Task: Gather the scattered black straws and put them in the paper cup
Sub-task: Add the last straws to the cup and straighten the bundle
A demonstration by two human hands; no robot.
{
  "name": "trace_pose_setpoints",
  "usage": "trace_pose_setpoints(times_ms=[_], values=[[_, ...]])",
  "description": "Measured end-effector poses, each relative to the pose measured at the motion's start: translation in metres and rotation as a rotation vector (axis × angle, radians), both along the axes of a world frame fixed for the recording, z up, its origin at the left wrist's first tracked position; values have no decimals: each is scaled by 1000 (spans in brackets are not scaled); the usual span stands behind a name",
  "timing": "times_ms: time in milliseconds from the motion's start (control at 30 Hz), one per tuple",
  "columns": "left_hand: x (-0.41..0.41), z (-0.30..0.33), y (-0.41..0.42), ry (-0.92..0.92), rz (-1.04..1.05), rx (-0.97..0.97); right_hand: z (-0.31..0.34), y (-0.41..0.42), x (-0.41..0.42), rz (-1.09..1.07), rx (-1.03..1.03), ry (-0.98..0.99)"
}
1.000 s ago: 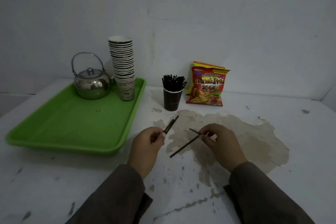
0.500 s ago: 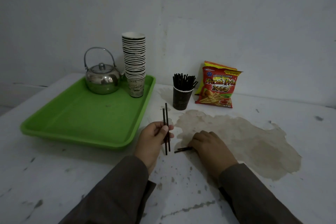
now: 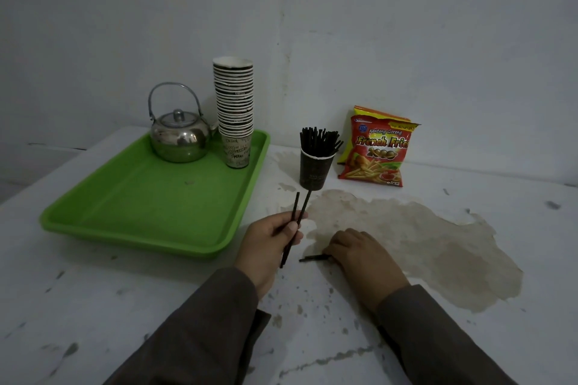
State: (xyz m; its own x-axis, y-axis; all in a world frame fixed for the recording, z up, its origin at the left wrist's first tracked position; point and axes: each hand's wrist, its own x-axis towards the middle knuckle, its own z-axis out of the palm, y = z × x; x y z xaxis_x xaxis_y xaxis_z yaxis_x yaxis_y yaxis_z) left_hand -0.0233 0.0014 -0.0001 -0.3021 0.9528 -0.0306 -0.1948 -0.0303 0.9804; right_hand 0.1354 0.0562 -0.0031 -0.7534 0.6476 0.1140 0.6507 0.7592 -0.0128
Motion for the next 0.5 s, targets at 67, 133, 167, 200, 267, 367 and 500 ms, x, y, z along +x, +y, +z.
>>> trace_pose_setpoints(times_ms=[67,133,167,200,267,367,500], values=[[1,1,0,-6,-11,0,0,-1,-1,-6,21,-13],[2,2,0,-30,-15,2,-1,-1,-2,-26,36,-36],[3,2,0,-48,-20,6,-2,-1,-3,-39,37,-47],[4,2,0,-62,-29,12,-2,0,-5,-53,34,-55],[5,3,0,-74,-46,19,-3,0,-6,-75,29,-66],[6,4,-1,-107,-59,43,-3,-1,-8,-91,29,-74],[5,4,1,-64,-20,42,3,-1,-5,-126,-13,-4]])
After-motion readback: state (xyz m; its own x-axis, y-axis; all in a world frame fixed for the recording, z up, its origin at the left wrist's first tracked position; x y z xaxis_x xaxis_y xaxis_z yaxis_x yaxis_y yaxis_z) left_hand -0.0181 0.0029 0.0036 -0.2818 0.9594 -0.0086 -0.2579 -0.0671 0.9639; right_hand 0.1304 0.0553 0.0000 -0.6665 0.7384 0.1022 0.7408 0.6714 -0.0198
